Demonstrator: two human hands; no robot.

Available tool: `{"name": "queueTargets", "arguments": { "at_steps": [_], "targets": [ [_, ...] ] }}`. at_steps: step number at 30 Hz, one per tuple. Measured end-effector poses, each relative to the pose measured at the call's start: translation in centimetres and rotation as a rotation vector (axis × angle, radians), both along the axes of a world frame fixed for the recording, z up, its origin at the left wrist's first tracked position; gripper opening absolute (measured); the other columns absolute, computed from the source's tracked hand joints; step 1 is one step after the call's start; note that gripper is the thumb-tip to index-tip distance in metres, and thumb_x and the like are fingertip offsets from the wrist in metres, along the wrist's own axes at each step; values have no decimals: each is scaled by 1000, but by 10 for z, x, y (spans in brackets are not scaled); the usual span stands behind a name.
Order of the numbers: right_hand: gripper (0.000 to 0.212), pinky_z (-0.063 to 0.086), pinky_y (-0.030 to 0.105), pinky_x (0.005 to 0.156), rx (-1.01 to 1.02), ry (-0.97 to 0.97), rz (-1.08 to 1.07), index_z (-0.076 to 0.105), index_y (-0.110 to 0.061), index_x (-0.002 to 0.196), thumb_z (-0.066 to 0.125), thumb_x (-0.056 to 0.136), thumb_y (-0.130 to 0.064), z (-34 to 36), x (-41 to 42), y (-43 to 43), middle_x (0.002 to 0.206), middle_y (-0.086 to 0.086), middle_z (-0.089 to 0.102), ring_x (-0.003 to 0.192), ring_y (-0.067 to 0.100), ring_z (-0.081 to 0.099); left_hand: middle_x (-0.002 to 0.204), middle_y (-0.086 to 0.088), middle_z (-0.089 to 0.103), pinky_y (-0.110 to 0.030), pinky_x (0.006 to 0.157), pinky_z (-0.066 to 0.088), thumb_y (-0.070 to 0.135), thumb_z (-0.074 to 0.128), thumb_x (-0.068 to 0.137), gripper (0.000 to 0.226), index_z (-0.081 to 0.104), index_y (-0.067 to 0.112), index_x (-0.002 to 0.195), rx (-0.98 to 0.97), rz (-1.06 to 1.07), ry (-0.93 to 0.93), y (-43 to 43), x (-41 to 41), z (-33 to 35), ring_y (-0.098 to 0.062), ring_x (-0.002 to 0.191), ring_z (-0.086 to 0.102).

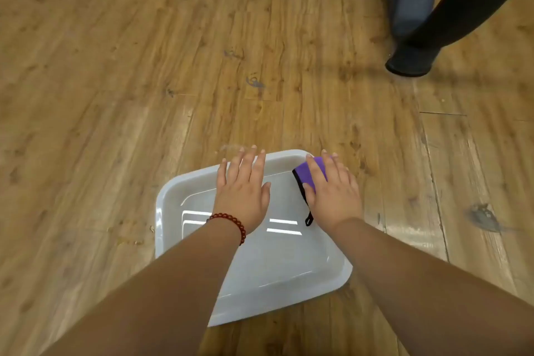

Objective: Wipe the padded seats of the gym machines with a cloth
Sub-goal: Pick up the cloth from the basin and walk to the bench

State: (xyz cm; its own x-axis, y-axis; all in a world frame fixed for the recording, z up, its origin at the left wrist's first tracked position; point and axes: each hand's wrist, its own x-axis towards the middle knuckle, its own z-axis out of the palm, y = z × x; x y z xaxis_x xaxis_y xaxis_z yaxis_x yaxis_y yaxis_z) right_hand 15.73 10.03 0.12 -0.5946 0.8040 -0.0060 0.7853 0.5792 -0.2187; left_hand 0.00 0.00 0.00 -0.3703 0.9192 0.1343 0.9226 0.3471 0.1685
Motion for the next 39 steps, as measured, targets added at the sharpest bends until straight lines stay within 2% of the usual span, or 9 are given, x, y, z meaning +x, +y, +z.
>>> {"name": "queueTargets", "arguments": {
  "at_steps": [3,6,12,18,21,24,28,34,39],
  "targets": [
    [60,11,42,117,-82,-104,-11,15,-26,155,38,101,-38,-7,3,10,161,8,14,149,28,9,145,-9,46,-49,112,20,36,31,90,59,42,10,142,-22,-2,2,9,0,-8,-29,134,37],
    [66,14,41,116,-122,-169,-34,-1,-29,155,34,101,-44,-16,5,15,162,6,4,149,28,6,148,-10,43,-50,112,21,35,34,92,58,41,9,144,-80,-18,-2,17,-1,-17,-32,137,37],
    [75,35,39,106,-274,-162,-72,-9,-26,154,41,100,-40,-25,1,18,162,6,-2,143,29,23,161,-5,14,-47,117,-1,33,30,101,58,16,14,154,-177,7,-20,37,-1,-23,-26,149,9],
    [78,39,29,71,-287,-137,-105,-14,-23,153,42,99,-16,-34,-2,18,163,-1,3,113,26,53,163,-3,3,-43,117,-5,38,28,102,62,4,17,155,-264,45,-24,44,-3,-36,-23,149,0],
    [78,38,29,74,-264,-145,-87,-13,-18,153,41,98,-10,-33,-2,16,163,1,0,121,25,49,162,-4,5,-44,118,-2,40,29,102,63,5,17,155,-269,43,-34,43,-1,-39,-24,149,2],
    [81,34,25,100,-252,-140,-21,-12,-13,153,39,93,2,-27,-1,14,163,3,-7,146,21,19,163,-4,4,-44,118,1,41,29,102,63,5,18,155,-287,40,-34,41,-1,-40,-25,149,3],
    [77,14,25,116,-187,-151,83,-11,-13,153,34,93,5,-20,-1,13,162,2,-11,149,16,-9,163,-3,5,-44,118,0,40,30,101,63,7,18,155,-281,27,-31,40,-5,-33,-24,149,3],
    [68,17,35,118,-133,-104,197,9,-11,155,25,90,1,9,-10,15,162,5,10,150,22,7,156,-10,29,-52,115,16,32,39,98,58,29,11,151,-202,-26,-6,34,-18,-7,-31,144,25],
    [69,42,43,101,-99,-93,283,35,-4,147,24,79,-2,54,-30,11,151,15,39,138,32,39,147,-11,44,-53,110,29,39,29,92,61,42,9,144,-199,-30,10,24,-29,40,-33,136,41]
  ]
}}
